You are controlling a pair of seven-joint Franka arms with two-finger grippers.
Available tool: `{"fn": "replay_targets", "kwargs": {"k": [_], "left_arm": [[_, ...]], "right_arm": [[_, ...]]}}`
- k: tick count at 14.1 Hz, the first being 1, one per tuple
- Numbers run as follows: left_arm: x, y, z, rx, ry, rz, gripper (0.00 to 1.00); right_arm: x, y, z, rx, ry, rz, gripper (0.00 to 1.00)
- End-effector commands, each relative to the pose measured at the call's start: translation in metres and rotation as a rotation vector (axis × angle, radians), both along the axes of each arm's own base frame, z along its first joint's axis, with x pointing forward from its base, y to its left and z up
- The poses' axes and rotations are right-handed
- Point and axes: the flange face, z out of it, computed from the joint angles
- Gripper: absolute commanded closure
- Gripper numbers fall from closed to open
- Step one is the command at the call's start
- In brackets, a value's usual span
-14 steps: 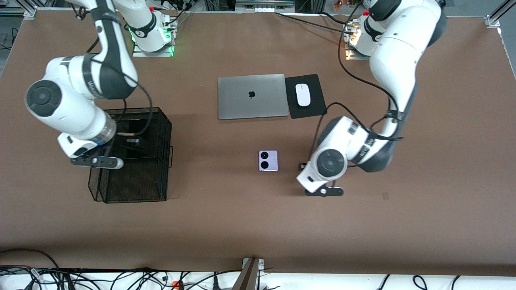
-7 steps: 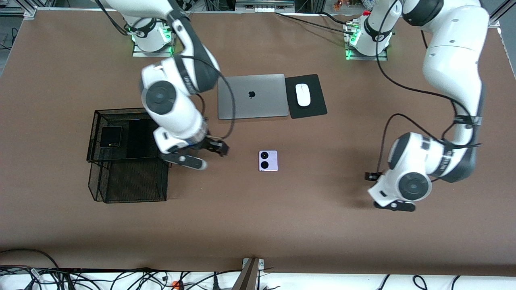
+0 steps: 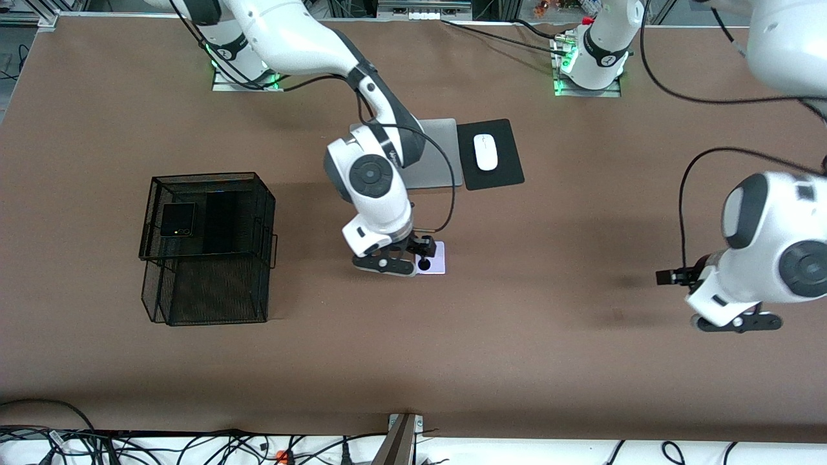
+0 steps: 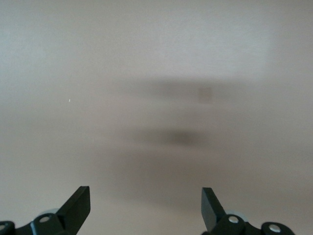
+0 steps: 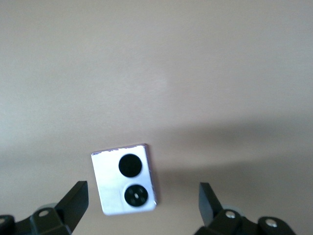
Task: Place phones with both arms
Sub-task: 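Grasp the white phone with the right gripper while the left gripper retracts, then lift the white flip phone and carry it over the basket with the right gripper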
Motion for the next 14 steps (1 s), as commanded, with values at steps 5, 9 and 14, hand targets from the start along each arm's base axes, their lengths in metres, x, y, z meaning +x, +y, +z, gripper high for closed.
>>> {"fn": "replay_targets", "kwargs": {"k": [5,9,14], "left_arm": [[-0.058,0.019,0.14,-0.174,-0.114,0.028,0.0],[-0.071,0.027,0.17,-0.16,-0.151,0.026,0.0],[-0.078,0.024,0.188,-0.148,-0.157,0.037,0.0]], "right_arm": [[-0.001,0.03,-0.044,0.003,-0.147,0.065,0.0],[-0.012,0.044,-0.042,-0.022,-0.191,0.131,0.0],[-0.027,0.057,-0.071,-0.054,-0.215,0.182,0.0]]}}
